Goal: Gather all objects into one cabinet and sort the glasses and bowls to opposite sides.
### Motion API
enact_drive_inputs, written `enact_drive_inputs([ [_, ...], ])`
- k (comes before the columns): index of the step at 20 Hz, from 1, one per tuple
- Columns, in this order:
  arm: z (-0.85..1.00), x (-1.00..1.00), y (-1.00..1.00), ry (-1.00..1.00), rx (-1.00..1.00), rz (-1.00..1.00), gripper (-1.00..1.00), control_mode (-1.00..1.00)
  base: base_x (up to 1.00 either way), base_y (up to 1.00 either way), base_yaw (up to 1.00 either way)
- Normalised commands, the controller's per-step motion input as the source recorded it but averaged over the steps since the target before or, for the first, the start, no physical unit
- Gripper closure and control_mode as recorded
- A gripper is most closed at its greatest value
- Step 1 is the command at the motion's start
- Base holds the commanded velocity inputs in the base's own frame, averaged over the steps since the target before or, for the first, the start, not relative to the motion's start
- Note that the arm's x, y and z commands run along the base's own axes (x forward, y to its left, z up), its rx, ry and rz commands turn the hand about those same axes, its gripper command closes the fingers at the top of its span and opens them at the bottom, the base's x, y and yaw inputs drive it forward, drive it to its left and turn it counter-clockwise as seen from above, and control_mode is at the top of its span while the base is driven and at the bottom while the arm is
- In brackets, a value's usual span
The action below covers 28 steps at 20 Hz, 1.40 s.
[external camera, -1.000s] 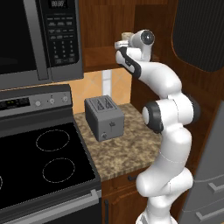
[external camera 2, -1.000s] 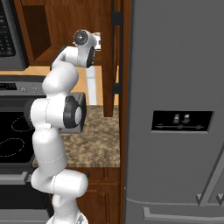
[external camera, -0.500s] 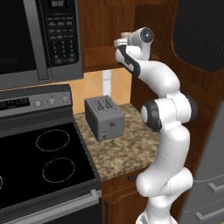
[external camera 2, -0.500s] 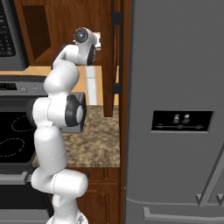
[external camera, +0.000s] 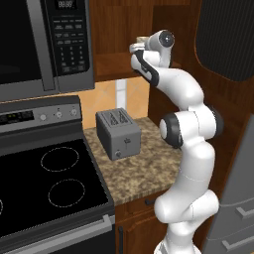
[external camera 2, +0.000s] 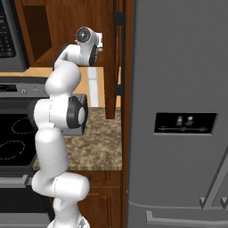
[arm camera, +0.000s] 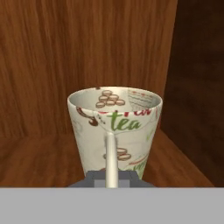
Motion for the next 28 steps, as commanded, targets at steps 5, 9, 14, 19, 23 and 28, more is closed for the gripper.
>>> enact_drive_inputs([
  [5,0.00,0.00,0.00,0.00,0.00,0.00,1.00,-1.00,0.00,0.00,0.00],
  [9,0.00,0.00,0.00,0.00,0.00,0.00,1.00,-1.00,0.00,0.00,0.00],
  [14,0.00,-0.01,0.00,0.00,0.00,0.00,1.00,-1.00,0.00,0.00,0.00],
  [19,0.00,-0.31,0.00,-0.02,0.00,0.00,1.00,-1.00,0.00,0.00,0.00],
  [23,0.08,-0.66,0.00,-0.17,0.00,0.00,1.00,-1.00,0.00,0.00,0.00],
  [28,0.11,-0.72,0.00,-0.17,0.00,0.00,1.00,-1.00,0.00,0.00,0.00],
])
